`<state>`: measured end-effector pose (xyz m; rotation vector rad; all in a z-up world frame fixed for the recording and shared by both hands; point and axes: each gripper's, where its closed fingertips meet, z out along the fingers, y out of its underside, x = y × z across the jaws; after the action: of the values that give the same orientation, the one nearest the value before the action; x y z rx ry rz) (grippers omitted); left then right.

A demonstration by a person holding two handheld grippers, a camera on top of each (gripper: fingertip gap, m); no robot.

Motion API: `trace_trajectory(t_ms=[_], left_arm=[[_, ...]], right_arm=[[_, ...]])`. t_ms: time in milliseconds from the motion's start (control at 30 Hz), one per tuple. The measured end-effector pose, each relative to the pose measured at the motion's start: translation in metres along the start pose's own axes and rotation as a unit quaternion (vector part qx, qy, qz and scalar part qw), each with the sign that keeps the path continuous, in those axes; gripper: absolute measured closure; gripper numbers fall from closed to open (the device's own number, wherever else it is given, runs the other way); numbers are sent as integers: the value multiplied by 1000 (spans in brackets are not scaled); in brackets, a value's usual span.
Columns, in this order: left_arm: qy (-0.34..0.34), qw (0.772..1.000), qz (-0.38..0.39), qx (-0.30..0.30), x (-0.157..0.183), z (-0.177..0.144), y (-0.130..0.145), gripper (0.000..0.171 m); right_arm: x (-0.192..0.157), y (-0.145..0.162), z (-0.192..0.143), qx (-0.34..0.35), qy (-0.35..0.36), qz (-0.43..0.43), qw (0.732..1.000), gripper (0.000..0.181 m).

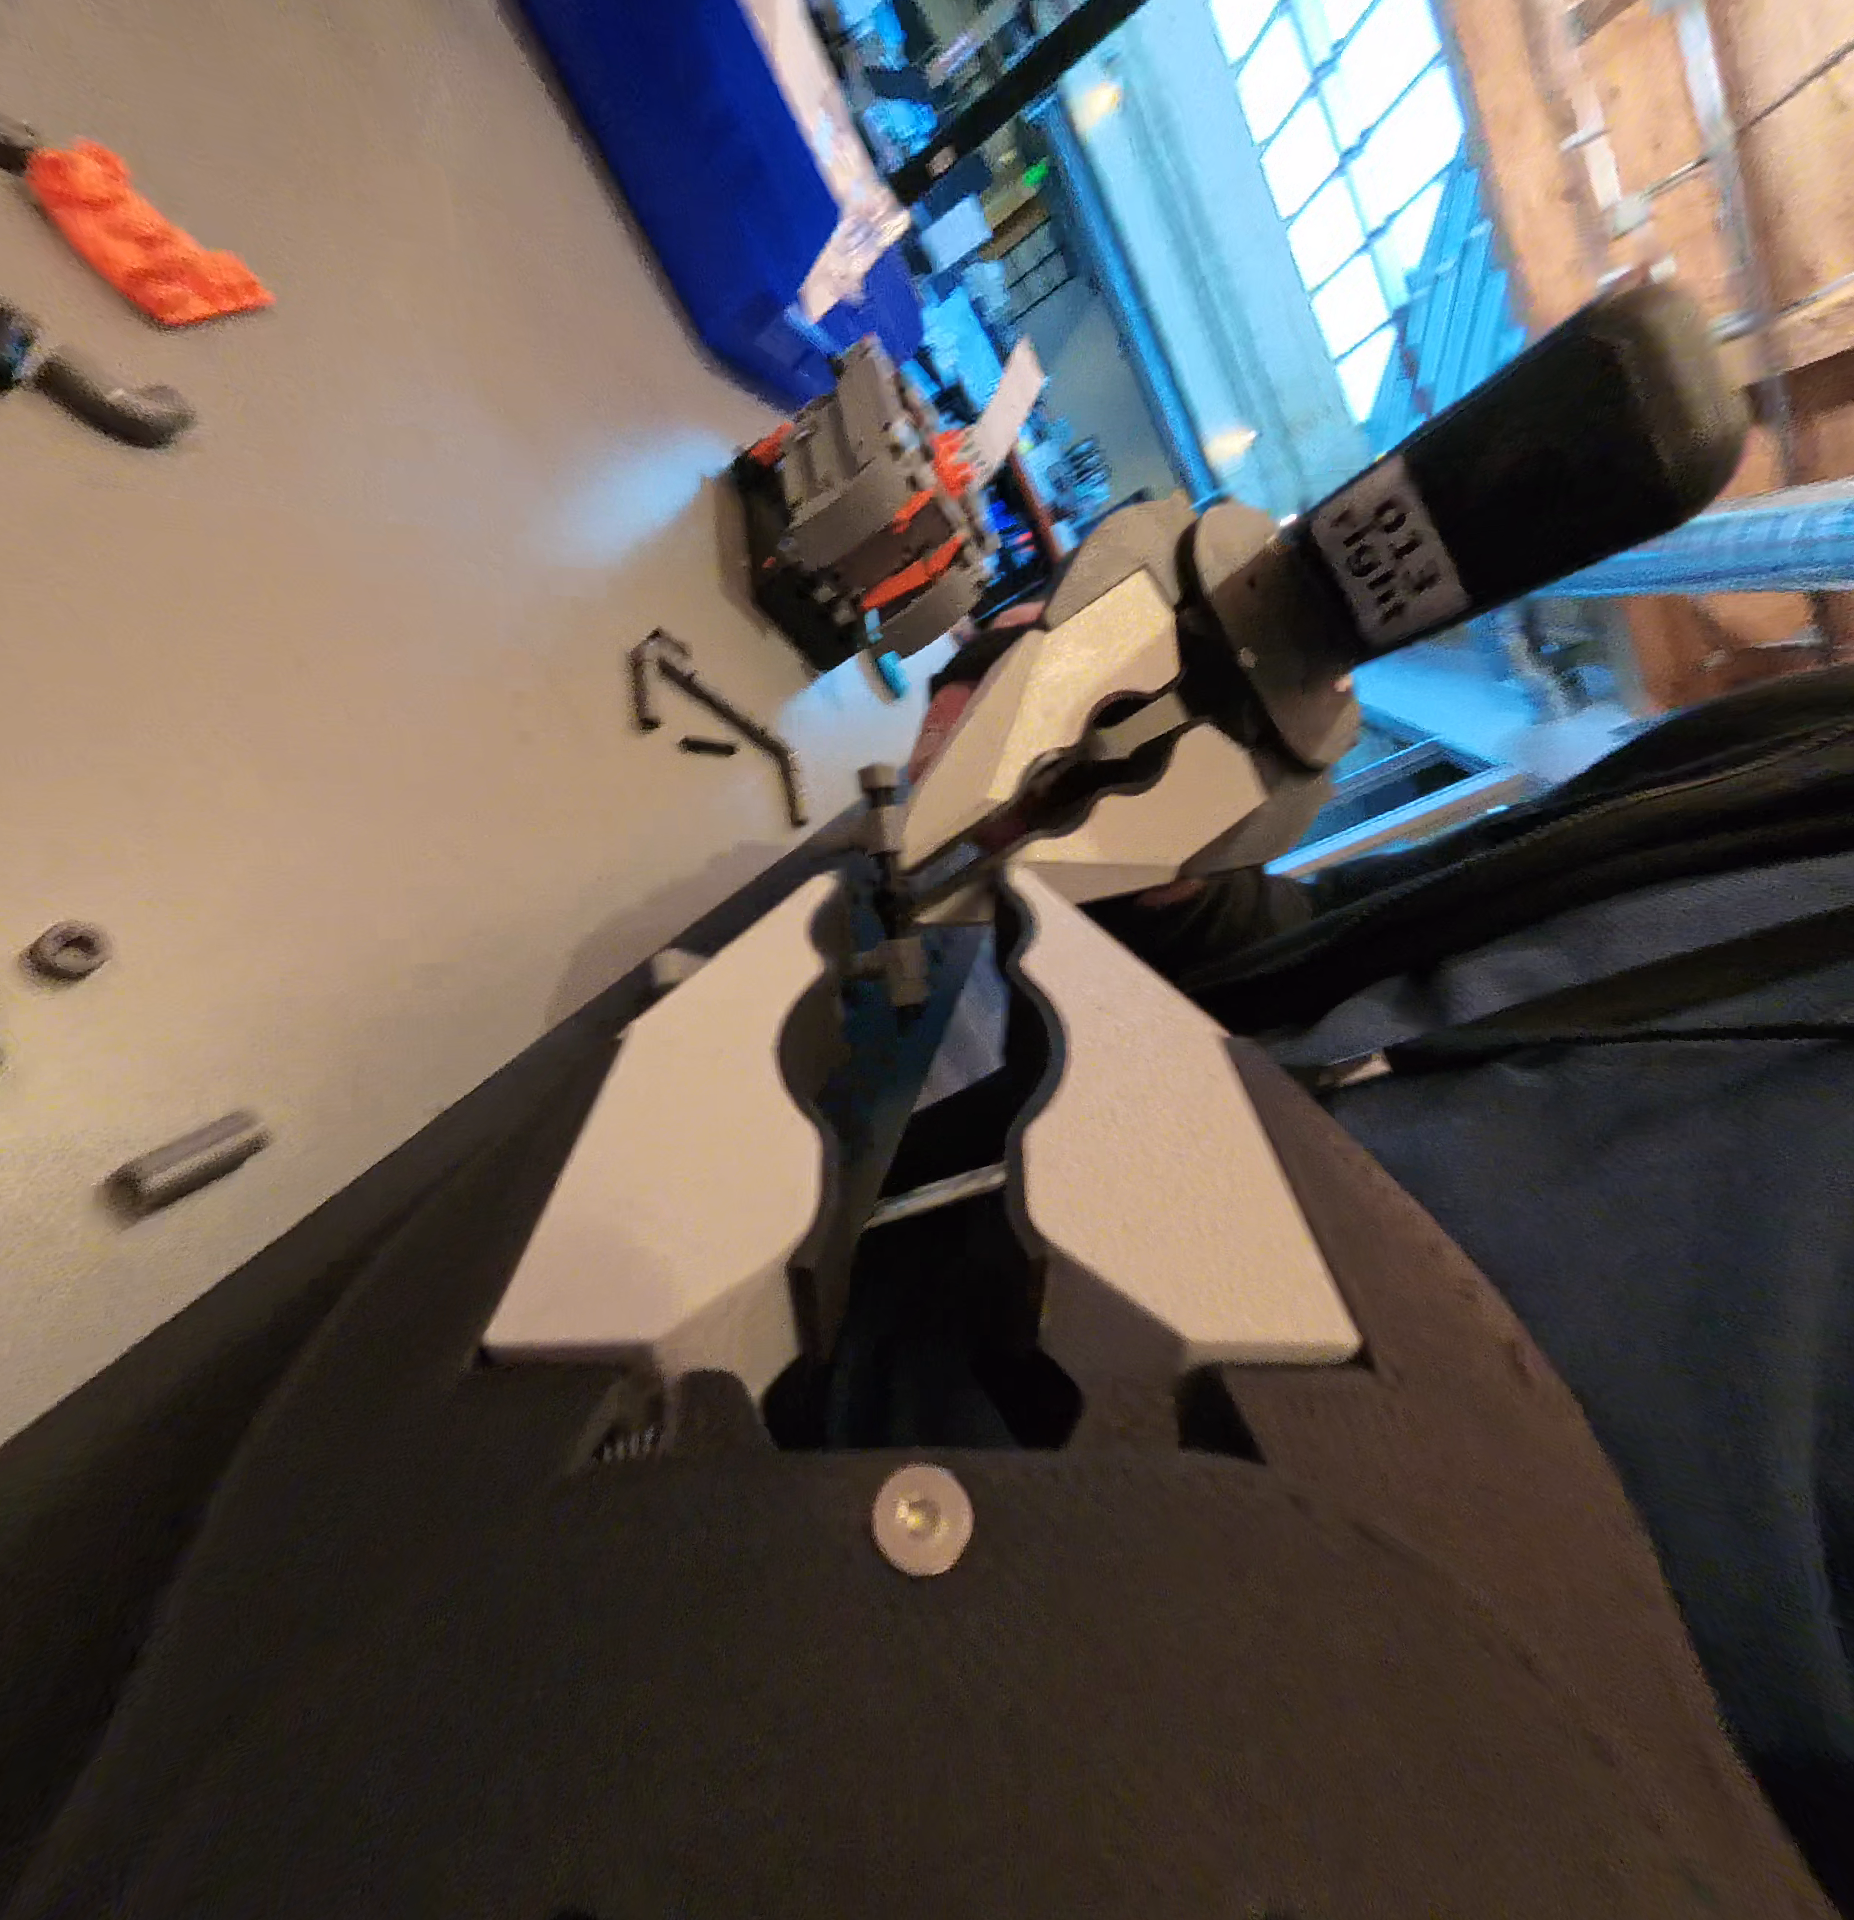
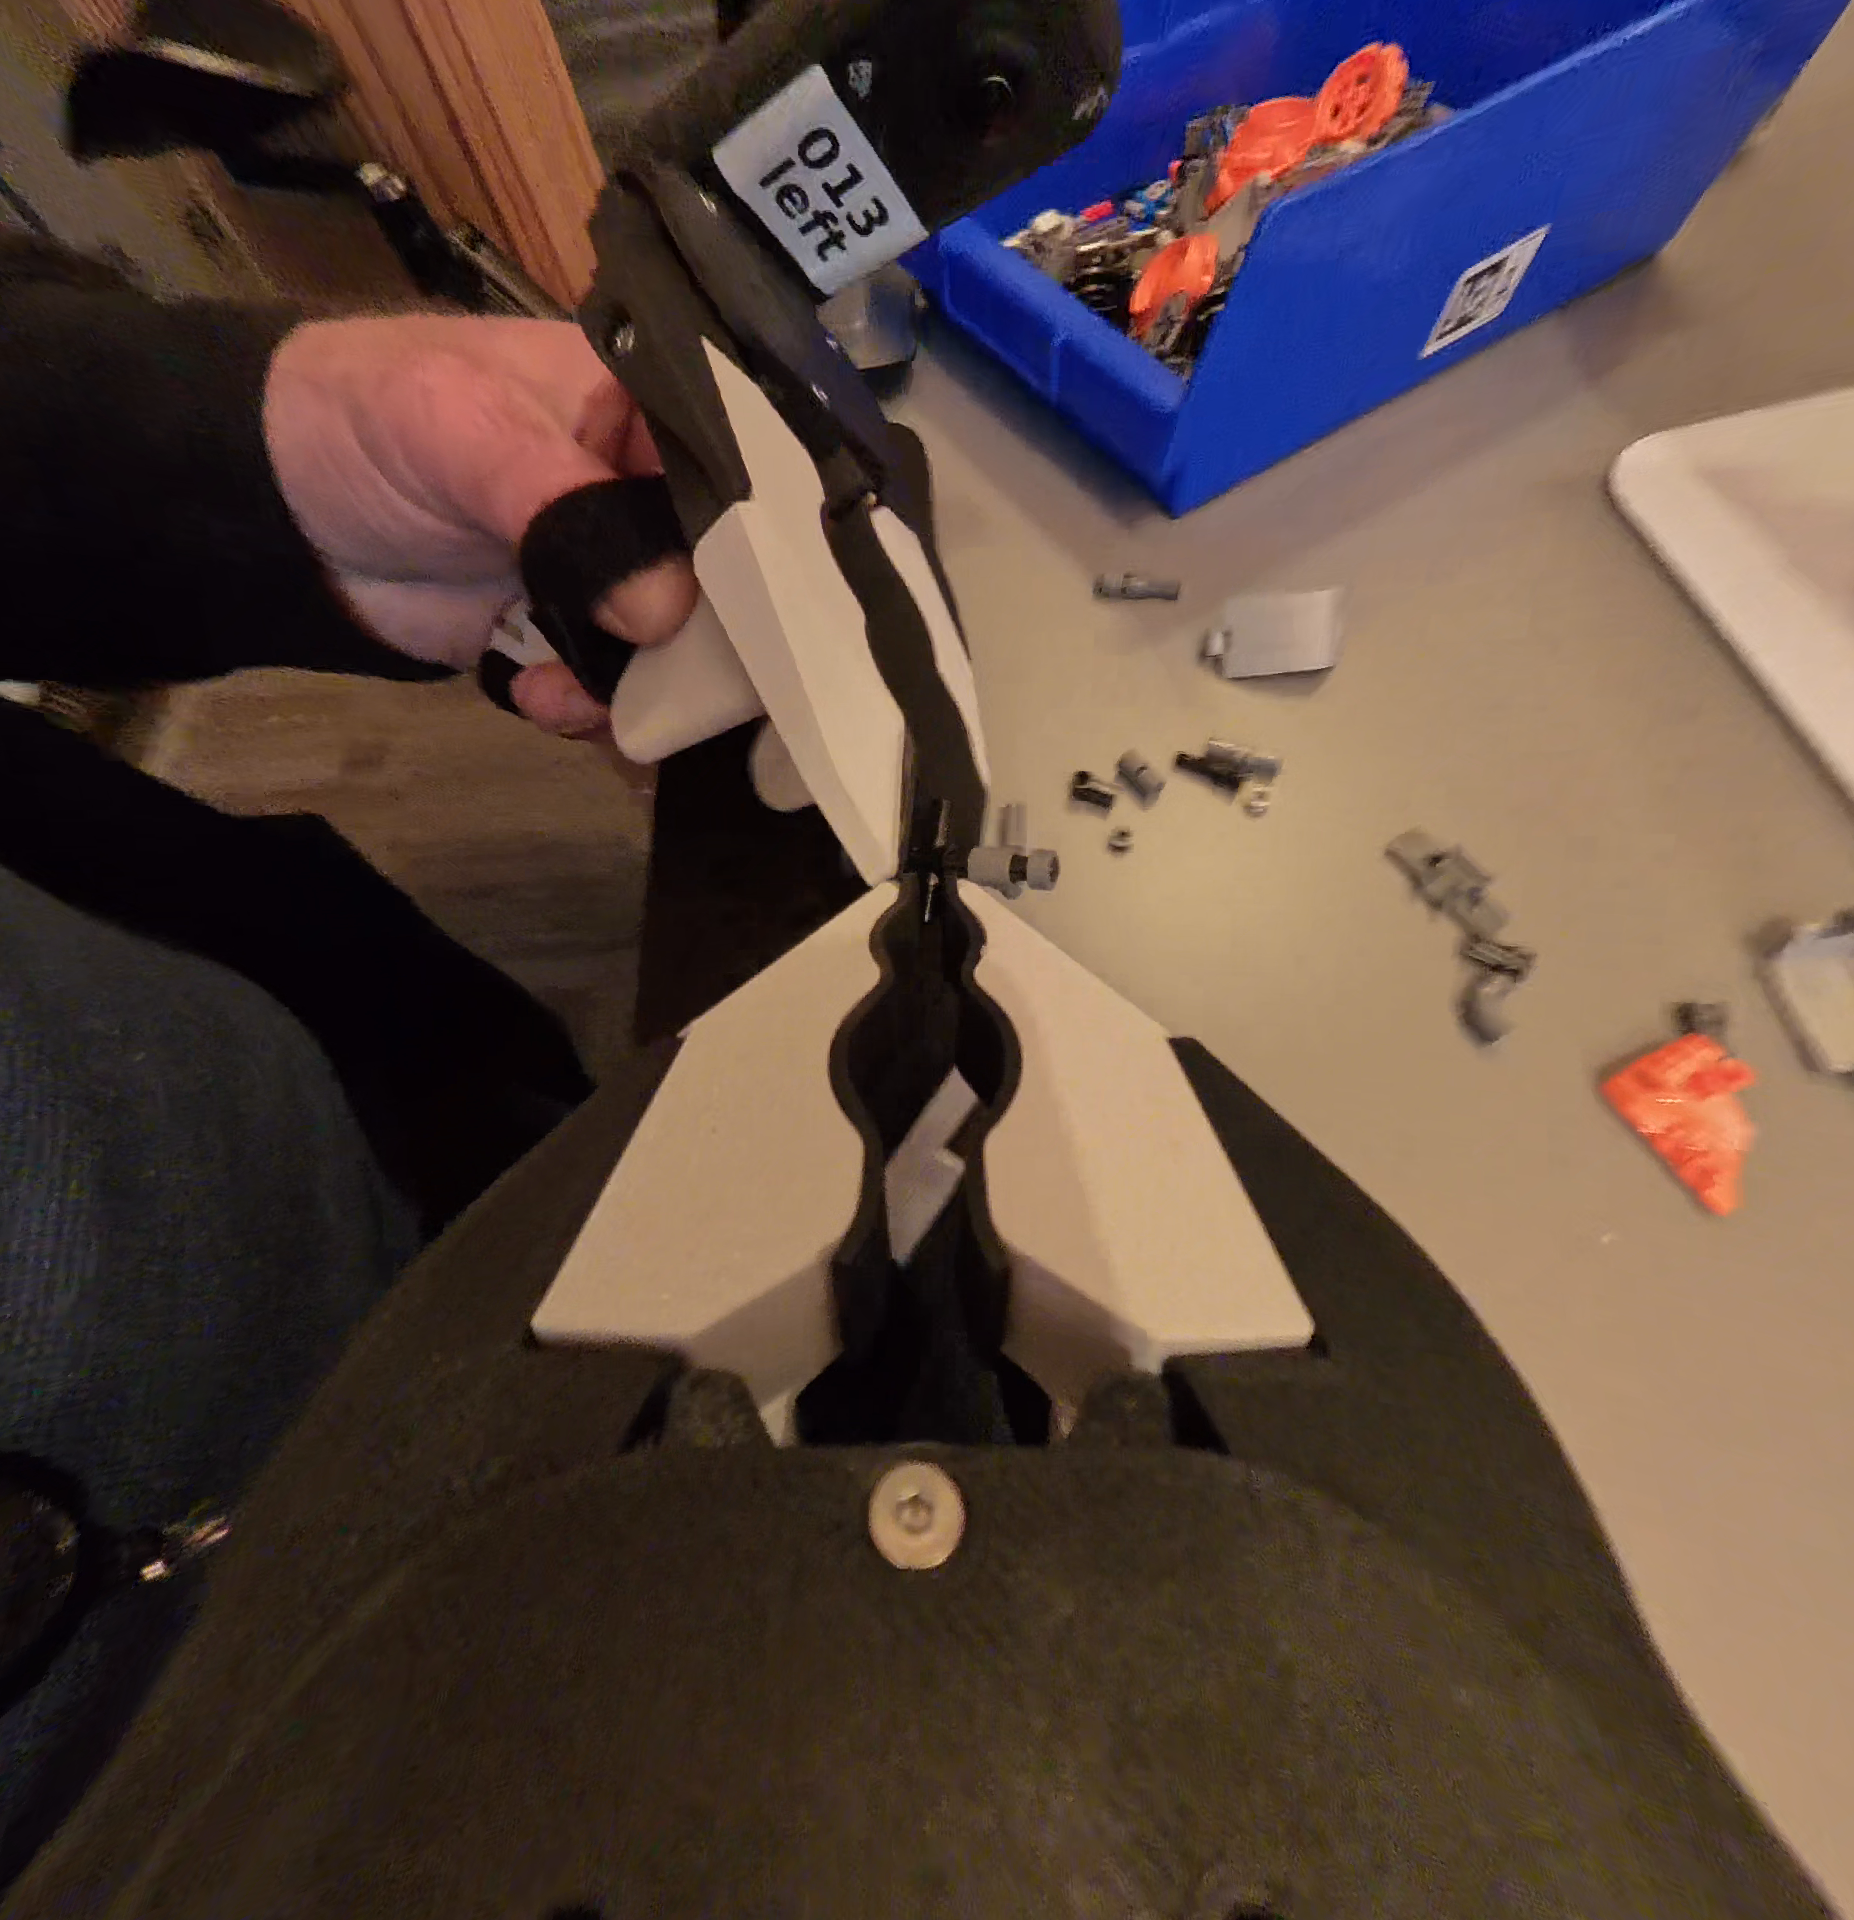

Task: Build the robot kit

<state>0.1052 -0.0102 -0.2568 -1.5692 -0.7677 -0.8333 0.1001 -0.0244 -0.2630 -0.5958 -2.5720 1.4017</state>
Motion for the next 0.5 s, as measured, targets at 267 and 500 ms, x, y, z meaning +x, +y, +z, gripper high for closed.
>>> trace_trajectory(t_ms=[267,500], left_arm=[[50,999,-6,20,8,-2,-25,168],[40,990,83,-102,3,8,-29,168]], right_arm=[[12,-28,-24,82,-37,30,996,171],[35,-27,-19,99,-79,128,984,173]])
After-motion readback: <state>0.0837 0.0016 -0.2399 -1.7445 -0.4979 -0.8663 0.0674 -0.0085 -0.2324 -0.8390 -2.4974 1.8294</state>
